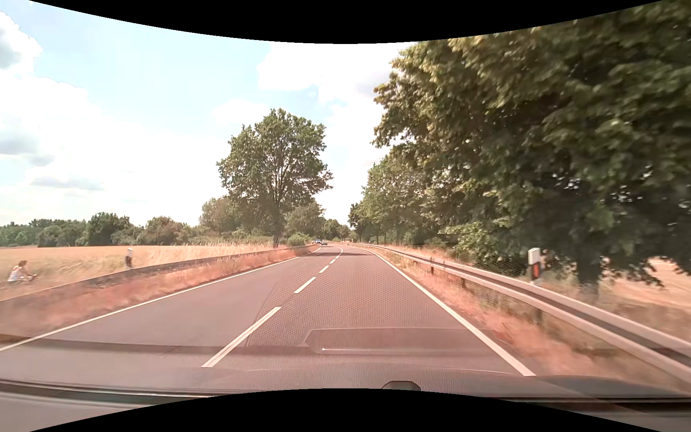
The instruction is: Follow the waypoints while adhering to traffic rules and regulations
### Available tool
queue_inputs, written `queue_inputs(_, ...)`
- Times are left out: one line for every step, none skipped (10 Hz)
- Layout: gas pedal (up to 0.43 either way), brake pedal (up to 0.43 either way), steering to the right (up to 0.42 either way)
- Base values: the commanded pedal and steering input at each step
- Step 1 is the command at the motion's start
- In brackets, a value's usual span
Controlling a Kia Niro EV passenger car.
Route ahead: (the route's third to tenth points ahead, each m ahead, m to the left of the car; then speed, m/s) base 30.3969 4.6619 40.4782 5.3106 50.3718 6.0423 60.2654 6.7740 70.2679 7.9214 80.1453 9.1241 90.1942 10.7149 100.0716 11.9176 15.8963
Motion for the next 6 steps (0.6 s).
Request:
queue_inputs(0.079, 0.0, -0.011)
queue_inputs(0.079, 0.0, -0.011)
queue_inputs(0.079, 0.0, -0.011)
queue_inputs(0.079, 0.0, -0.01)
queue_inputs(0.079, 0.0, -0.01)
queue_inputs(0.079, 0.0, -0.01)
